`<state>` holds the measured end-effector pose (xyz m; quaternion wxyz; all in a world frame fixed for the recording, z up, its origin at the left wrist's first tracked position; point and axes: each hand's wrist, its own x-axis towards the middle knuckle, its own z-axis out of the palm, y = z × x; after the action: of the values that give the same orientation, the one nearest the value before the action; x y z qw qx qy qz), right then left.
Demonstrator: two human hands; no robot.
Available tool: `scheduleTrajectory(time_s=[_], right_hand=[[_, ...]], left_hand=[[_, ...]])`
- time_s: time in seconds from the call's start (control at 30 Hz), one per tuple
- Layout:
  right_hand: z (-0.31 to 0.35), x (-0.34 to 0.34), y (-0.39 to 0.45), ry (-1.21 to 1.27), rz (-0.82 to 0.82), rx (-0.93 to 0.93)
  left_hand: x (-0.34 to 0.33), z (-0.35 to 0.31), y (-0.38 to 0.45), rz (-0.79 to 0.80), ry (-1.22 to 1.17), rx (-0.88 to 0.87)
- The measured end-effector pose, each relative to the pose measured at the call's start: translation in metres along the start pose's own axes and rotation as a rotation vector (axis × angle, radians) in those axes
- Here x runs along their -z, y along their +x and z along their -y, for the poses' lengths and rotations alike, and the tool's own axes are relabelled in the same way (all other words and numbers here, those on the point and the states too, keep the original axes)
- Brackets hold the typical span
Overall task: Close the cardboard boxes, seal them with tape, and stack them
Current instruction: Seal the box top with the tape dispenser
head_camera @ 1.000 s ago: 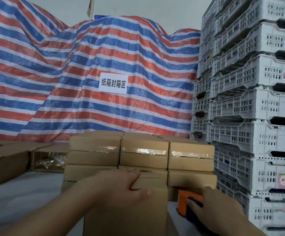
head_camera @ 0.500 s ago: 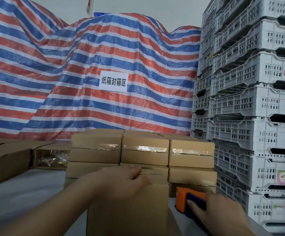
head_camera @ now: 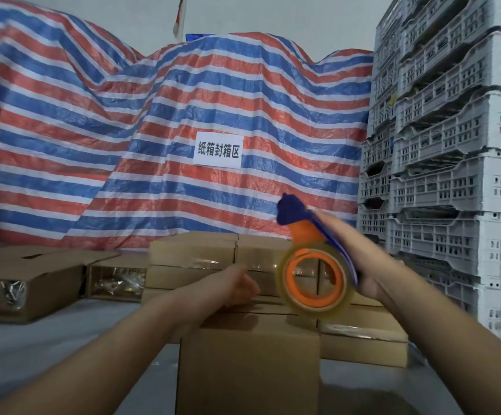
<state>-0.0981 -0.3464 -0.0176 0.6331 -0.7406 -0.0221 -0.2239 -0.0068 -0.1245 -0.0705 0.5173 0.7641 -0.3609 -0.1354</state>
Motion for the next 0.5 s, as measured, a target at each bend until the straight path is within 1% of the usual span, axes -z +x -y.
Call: scheduleTrajectory(time_s=[0.07,0.13,0.2,0.4,0.5], right_hand=[[-0.001,-0.015,0.012,-0.081,0.035,-0.028],[-0.004,-0.022,0.02,-0.168,0.048,-0.014],[-0.006,-0.023,0.025,-0.224,0.063,0.004],[0.003,-0.032,0.032,-0.43,0.127,-0.021],[0.008,-0.036,0.033,-0.471,0.156,-0.047]], left_hand=[[0.003,0.002,0.003,-0.055,-0.237,-0.014],[0.007,0.005,0.003,-0.064,-0.378,0.003],[0.011,0.008,0.002,-0.068,-0.44,0.014],[0.017,0.007,0.005,-0.087,-0.655,0.034],[0.02,-0.001,0.0,-0.073,-0.693,0.047]])
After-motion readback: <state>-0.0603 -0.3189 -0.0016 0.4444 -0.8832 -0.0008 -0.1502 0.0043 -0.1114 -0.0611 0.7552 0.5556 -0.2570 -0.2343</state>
